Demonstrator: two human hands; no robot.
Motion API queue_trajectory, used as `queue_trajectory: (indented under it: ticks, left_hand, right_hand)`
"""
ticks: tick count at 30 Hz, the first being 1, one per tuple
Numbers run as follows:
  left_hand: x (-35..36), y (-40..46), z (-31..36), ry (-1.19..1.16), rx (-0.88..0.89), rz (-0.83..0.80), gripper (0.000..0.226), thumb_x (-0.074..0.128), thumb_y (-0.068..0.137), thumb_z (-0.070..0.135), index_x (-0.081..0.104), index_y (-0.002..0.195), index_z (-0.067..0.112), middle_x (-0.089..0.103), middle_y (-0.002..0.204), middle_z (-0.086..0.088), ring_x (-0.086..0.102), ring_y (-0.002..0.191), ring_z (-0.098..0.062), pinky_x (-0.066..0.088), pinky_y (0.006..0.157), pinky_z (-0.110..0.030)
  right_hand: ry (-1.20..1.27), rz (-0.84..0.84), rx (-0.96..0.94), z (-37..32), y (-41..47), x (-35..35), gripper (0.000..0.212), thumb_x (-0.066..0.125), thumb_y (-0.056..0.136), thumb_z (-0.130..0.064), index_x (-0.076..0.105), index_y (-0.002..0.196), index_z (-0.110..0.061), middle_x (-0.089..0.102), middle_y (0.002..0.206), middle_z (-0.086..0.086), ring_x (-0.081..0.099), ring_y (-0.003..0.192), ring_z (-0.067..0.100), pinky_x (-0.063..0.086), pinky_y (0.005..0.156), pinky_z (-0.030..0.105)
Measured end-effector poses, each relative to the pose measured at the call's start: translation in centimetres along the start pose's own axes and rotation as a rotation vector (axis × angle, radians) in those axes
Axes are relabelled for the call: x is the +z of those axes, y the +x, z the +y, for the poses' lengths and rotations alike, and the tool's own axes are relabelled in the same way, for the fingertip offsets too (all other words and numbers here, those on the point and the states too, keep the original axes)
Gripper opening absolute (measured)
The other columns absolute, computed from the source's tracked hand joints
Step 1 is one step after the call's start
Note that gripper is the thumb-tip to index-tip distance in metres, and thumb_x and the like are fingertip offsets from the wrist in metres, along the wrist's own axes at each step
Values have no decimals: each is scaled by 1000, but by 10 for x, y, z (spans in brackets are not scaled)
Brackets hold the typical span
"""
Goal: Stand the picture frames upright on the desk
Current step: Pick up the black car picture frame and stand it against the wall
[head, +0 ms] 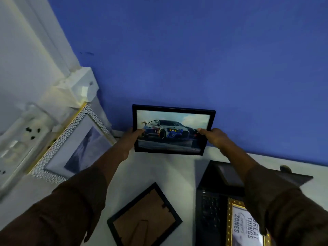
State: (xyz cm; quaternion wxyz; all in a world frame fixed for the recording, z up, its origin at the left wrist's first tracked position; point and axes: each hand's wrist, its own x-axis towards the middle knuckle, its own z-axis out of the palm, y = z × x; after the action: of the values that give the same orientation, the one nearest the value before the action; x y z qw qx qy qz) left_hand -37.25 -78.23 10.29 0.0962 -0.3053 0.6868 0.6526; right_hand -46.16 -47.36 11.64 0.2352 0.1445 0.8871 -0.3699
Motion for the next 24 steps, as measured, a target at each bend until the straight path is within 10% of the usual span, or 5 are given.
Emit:
queue_trajectory:
  ticks: [11, 15, 24]
  left_hand:
    - [4, 79, -22, 28, -70, -101, 53, 59, 97, 37, 45, 145, 20, 51, 141, 2, 49, 119, -19, 36, 95, -31]
    - [9, 94, -23, 73, -17, -95, 61, 59, 98, 33, 34, 153, 21, 47, 145, 0, 45, 127, -19, 35, 98, -32]
    - [20, 94, -31, 86, -32, -14, 74, 66, 93, 27, 26, 156, 18, 44, 152, -7, 45, 135, -28, 38, 106, -36]
  right_hand:
    - [134, -10, 128, 13, 61, 35, 96, 71, 57, -73, 60, 131, -13, 66, 129, 11, 63, 111, 32, 53, 96, 45]
    - [138, 15, 131, -1, 55, 42, 66, 73, 86, -49, 55, 136, -10, 63, 133, 13, 61, 114, 31, 51, 92, 39]
    - [118, 86, 142, 6, 56, 43, 61, 70, 88, -49, 56, 129, -6, 63, 125, 12, 61, 111, 32, 53, 93, 44]
